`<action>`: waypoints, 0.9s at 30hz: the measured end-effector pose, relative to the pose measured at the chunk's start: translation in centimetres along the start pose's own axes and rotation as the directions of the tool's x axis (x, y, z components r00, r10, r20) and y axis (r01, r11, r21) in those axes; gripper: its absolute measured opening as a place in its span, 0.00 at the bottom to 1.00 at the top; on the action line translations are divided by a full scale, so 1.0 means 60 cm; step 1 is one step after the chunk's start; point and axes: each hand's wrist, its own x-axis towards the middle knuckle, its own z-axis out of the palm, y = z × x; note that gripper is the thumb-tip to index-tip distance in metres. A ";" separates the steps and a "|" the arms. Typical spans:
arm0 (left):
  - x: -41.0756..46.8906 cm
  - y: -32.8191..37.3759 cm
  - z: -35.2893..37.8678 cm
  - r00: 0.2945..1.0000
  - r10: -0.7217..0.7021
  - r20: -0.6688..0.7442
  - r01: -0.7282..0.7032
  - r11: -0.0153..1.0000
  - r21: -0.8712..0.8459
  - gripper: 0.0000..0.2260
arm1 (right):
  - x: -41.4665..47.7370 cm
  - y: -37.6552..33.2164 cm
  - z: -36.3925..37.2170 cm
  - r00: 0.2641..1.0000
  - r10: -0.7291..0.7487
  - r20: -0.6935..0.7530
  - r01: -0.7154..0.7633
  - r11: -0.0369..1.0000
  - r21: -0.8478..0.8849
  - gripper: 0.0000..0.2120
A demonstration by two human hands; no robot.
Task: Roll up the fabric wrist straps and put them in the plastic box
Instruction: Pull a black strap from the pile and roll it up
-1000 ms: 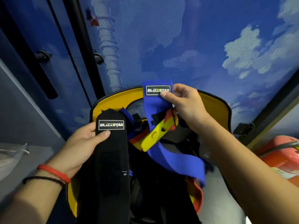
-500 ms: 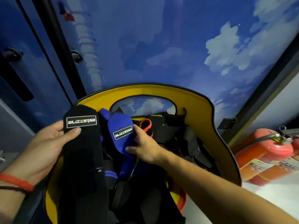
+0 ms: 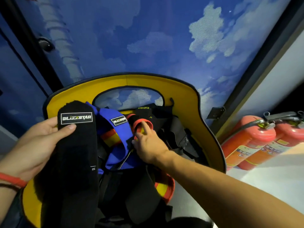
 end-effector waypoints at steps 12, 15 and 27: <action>0.007 -0.006 0.015 1.000 0.001 -0.019 -0.001 1.000 -0.016 0.10 | 0.001 -0.098 0.033 0.946 -0.127 0.297 0.054 0.969 0.243 0.23; 0.001 -0.009 0.008 1.000 -0.016 0.000 0.016 1.000 -0.001 0.10 | 0.018 -0.106 0.051 0.896 -0.247 0.370 0.158 0.954 0.255 0.23; 0.003 -0.001 -0.005 0.999 -0.021 0.027 0.022 1.000 -0.010 0.37 | 0.066 0.054 0.001 0.988 0.138 -0.075 -0.154 0.951 -0.267 0.41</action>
